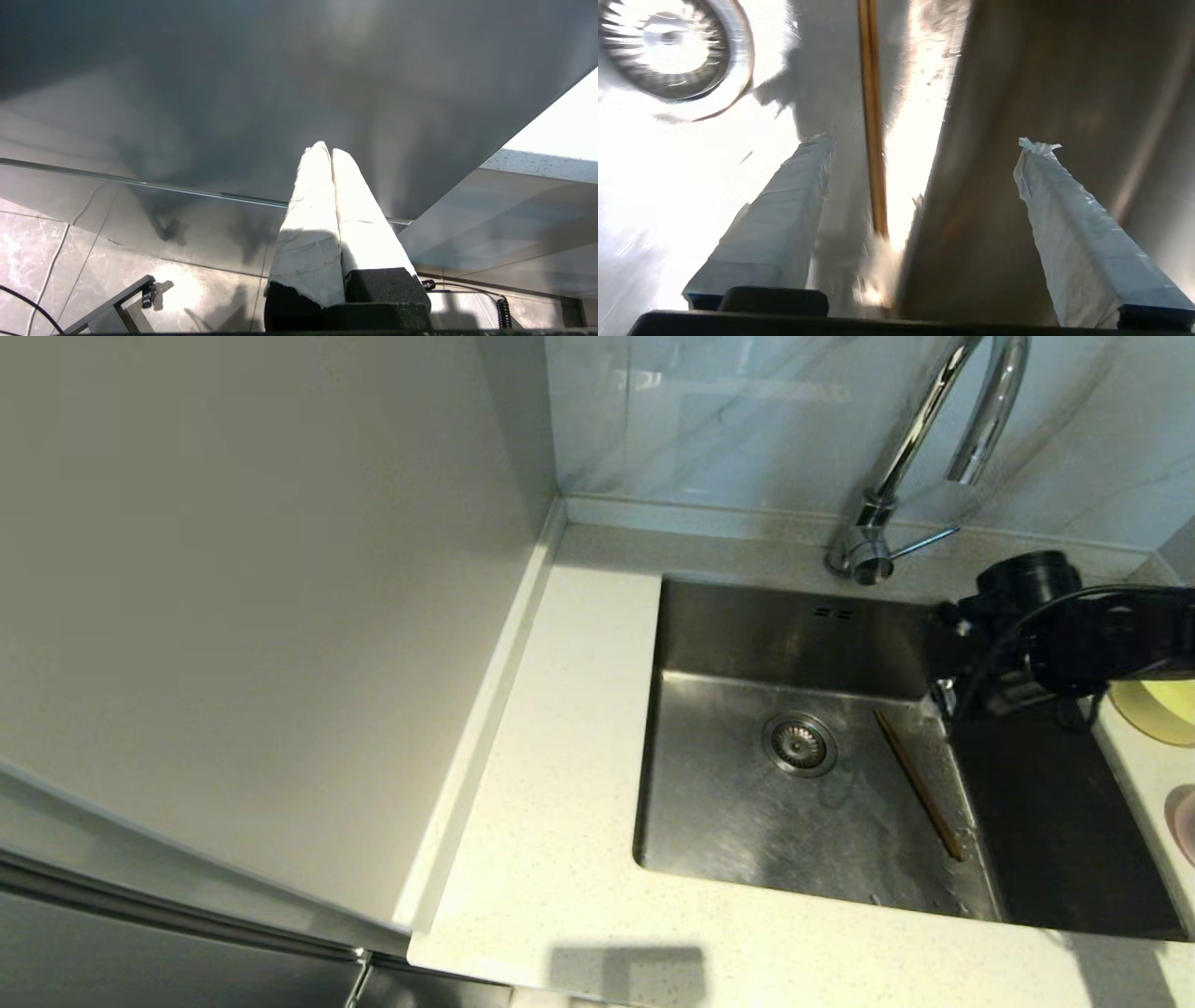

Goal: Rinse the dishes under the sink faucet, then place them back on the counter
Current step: Put the chopsticks into the sink, then put a bowl into the sink

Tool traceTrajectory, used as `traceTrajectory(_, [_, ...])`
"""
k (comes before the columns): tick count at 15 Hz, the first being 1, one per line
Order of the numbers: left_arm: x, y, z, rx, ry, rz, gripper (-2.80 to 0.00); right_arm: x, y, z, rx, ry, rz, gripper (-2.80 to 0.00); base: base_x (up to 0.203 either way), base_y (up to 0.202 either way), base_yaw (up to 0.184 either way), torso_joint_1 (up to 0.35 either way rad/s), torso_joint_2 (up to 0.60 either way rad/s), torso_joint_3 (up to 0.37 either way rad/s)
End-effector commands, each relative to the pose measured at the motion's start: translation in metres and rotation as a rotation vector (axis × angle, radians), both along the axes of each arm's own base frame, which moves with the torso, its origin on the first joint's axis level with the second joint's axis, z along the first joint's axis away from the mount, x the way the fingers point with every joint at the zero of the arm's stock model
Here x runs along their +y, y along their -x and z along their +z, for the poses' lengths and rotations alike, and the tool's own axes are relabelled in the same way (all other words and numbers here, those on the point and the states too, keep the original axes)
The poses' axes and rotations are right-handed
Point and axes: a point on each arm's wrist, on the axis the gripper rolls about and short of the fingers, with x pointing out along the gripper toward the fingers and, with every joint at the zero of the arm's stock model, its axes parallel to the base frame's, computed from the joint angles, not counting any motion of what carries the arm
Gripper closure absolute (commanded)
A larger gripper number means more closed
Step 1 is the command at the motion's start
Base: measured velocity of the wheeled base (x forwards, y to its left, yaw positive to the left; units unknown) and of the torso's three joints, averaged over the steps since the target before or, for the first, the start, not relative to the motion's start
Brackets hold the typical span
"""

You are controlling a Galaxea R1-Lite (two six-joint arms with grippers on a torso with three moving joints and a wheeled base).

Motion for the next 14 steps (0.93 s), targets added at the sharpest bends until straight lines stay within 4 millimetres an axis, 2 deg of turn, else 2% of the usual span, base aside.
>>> traceTrajectory(1, [0.0, 0.0, 0.0, -0.003, 0.0, 0.0, 0.0, 0.0, 0.07, 0.068, -0.136, 0.006, 0.018, -2.8, 0.0, 0.0, 0.0, 0.0, 0.0, 0.0])
traceTrajectory(3, [0.0, 0.0, 0.0, -0.003, 0.0, 0.0, 0.0, -0.011, 0.108, 0.082, -0.141, -0.005, 0.034, -2.8, 0.0, 0.0, 0.0, 0.0, 0.0, 0.0])
traceTrajectory(4, [0.0, 0.0, 0.0, -0.003, 0.0, 0.0, 0.0, -0.023, 0.121, 0.087, -0.135, -0.001, 0.022, -2.8, 0.0, 0.0, 0.0, 0.0, 0.0, 0.0])
traceTrajectory(9, [0.0, 0.0, 0.0, -0.003, 0.0, 0.0, 0.0, -0.069, 0.143, 0.102, -0.124, -0.021, -0.076, -2.8, 0.0, 0.0, 0.0, 0.0, 0.0, 0.0])
traceTrajectory(10, [0.0, 0.0, 0.0, -0.003, 0.0, 0.0, 0.0, -0.078, 0.148, 0.102, -0.116, -0.037, -0.098, 0.0, 0.0, 0.0, 0.0, 0.0, 0.0, 0.0])
traceTrajectory(14, [0.0, 0.0, 0.0, -0.003, 0.0, 0.0, 0.0, -0.095, 0.153, 0.102, -0.12, -0.064, -0.127, 0.0, 0.0, 0.0, 0.0, 0.0, 0.0, 0.0])
